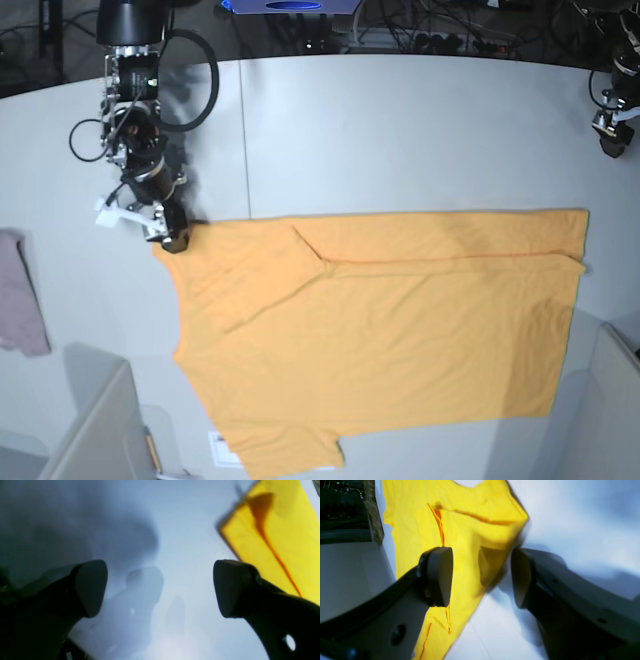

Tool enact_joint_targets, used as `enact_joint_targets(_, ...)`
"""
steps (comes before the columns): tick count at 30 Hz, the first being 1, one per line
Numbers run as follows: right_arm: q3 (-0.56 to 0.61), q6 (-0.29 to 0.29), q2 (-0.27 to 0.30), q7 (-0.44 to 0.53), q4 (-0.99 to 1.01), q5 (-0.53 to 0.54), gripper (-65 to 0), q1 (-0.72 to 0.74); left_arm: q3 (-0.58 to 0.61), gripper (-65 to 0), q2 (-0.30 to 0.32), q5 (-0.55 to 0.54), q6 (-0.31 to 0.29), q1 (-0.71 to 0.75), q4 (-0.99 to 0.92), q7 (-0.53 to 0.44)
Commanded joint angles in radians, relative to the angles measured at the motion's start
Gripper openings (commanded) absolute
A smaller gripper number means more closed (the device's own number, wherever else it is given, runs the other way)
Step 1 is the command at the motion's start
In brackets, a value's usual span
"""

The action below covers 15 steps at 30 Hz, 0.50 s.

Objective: Fold the T-shirt properly
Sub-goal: 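Lower both grippers and grasp the shirt's collar-side edge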

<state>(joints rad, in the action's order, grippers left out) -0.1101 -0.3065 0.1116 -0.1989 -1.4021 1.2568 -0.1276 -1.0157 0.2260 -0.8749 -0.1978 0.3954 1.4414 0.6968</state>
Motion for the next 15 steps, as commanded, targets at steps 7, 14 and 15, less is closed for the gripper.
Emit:
enact_joint_targets(7,-0.004,-0.043,-0.025,-0.012,0.025,-0.004,-30.3,0.001,-0.005,0.0,0.034,-0.013,-0.006,-0.06,0.002,0.047)
enact_joint_targets(14,-0.004,-0.043,-0.025,-0.012,0.079,-0.004,-30.3,0.046,-0.002,0.0,0.054,-0.013,-0.004,-0.106,-0.029,0.07)
enact_joint_targets(15,-0.004,-0.043,-0.023,-0.012,0.089,-0.004,-30.3,0.055,-0.002,0.0,0.054,-0.013,-0.004,-0.118,-0.041,0.071)
